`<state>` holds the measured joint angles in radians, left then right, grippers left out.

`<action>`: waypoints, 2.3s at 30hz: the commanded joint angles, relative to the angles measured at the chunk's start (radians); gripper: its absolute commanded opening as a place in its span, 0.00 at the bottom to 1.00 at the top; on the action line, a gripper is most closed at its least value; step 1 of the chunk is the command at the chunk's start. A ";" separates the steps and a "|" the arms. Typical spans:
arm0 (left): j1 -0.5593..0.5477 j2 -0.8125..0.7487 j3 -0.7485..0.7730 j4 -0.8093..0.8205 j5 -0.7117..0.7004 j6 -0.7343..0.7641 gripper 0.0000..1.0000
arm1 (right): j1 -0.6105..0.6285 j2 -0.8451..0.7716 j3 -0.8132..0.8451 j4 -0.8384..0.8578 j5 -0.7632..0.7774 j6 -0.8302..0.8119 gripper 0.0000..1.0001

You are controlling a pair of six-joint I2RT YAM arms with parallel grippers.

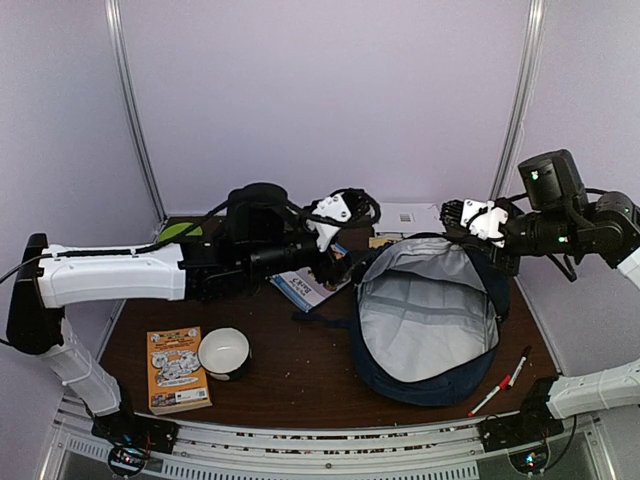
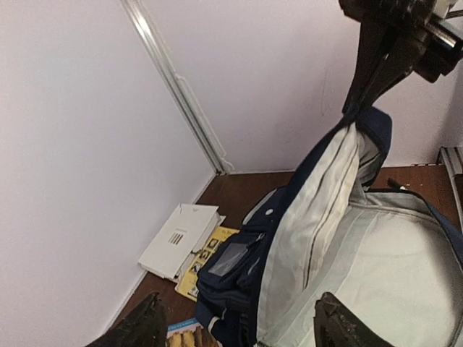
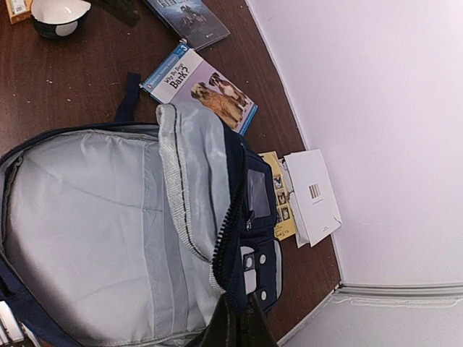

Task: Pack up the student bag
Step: Pass from the right arm to the left

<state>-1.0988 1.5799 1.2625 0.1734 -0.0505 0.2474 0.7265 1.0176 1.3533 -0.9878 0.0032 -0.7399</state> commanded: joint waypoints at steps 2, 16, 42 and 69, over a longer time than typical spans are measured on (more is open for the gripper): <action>0.001 0.075 0.165 -0.082 0.205 0.129 0.71 | -0.006 -0.051 0.065 -0.029 -0.175 -0.022 0.00; 0.000 0.305 0.409 -0.277 0.586 0.205 0.59 | -0.006 -0.109 0.030 -0.089 -0.227 -0.098 0.00; 0.003 0.409 0.416 -0.268 0.663 0.057 0.67 | -0.006 -0.089 0.029 -0.071 -0.228 -0.086 0.00; 0.043 0.323 0.362 -0.091 -0.072 -0.095 0.00 | -0.006 -0.087 -0.060 0.091 -0.148 0.074 0.00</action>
<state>-1.0500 1.9800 1.7348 -0.1638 0.4938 0.2150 0.7193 0.9451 1.3148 -1.0359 -0.1326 -0.7242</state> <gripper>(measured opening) 0.049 0.019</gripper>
